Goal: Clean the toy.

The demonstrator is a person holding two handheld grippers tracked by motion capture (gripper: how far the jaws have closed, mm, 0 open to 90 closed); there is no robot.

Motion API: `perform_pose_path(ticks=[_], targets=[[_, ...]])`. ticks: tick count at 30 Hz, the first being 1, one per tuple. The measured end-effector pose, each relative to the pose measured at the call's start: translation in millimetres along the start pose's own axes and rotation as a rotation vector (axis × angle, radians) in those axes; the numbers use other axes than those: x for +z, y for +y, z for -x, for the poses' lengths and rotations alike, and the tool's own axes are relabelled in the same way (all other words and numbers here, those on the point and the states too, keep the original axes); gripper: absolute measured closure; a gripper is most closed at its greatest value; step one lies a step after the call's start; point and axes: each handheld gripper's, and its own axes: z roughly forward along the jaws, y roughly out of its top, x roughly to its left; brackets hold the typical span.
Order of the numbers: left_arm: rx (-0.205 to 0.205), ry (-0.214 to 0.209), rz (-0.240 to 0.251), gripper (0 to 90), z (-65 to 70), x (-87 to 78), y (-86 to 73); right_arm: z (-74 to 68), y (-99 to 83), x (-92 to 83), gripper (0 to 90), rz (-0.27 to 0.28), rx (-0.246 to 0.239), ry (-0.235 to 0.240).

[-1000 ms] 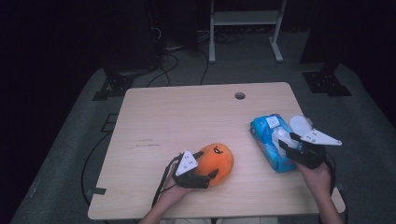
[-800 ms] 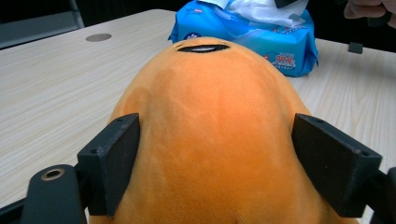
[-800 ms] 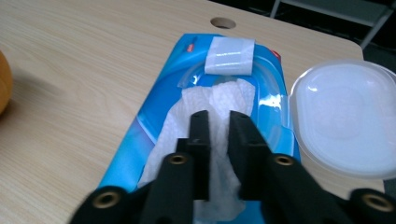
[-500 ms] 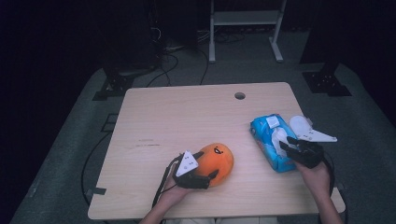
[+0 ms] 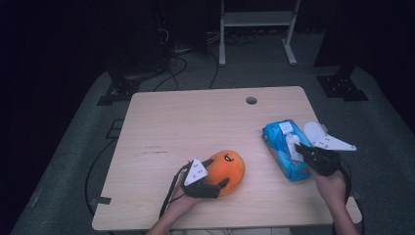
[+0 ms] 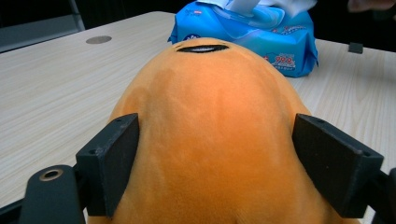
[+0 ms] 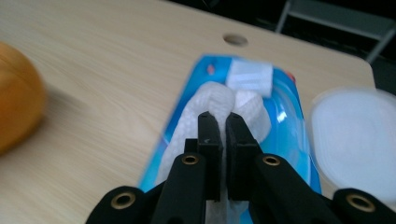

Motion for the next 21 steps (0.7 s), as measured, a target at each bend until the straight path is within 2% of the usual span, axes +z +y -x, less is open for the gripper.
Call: perform_pose_path(ticks=[3, 4, 5, 6, 9, 10, 13, 14, 15, 17, 19, 21], targets=[[0.009, 0.001, -0.002, 16.6, 0.8, 0.3, 0.5, -12.6, 9.5, -10.2, 85.7, 0.031, -0.024, 0.078], [0.01, 0.001, -0.002, 16.6, 1.0, 0.3, 0.6, -19.8, 12.5, -13.8, 85.7, 0.039, -0.047, 0.099], [0.01, 0.001, -0.002, 16.6, 1.0, 0.3, 0.6, -19.8, 12.5, -13.8, 85.7, 0.039, -0.047, 0.099], [0.011, 0.002, -0.002, 16.6, 1.2, 0.3, 0.5, -27.0, 15.8, -16.9, 85.7, 0.047, -0.071, 0.13], [0.015, 0.001, -0.002, 16.6, 1.1, -0.2, 0.1, -51.9, 25.8, -24.0, 85.7, 0.064, -0.131, 0.234], [0.022, -0.001, -0.003, 16.7, 1.3, -0.6, 0.0, -69.2, 30.8, -23.4, 85.7, 0.058, -0.157, 0.315], [0.027, -0.001, -0.005, 16.7, 1.3, -0.7, 0.1, -94.6, 36.1, -19.9, 85.7, 0.023, -0.193, 0.421], [0.029, -0.001, -0.005, 16.7, 1.2, -0.7, 0.1, -94.6, 36.1, -19.9, 85.7, 0.023, -0.193, 0.421], [0.034, -0.001, -0.006, 16.7, 1.0, -0.4, 0.3, -106.0, 39.5, -19.3, 85.7, -0.004, -0.213, 0.484], [0.033, -0.003, -0.006, 16.7, 1.0, -0.2, 0.4, -110.9, 40.9, -20.1, 85.8, -0.012, -0.225, 0.497], [0.035, -0.006, -0.008, 16.6, 0.2, 0.7, 0.7, -119.7, 45.0, -27.3, 85.9, -0.022, -0.242, 0.537], [0.036, -0.007, -0.005, 16.6, -0.1, 1.6, 0.6, -123.1, 48.2, -34.1, 85.9, -0.025, -0.262, 0.542]])
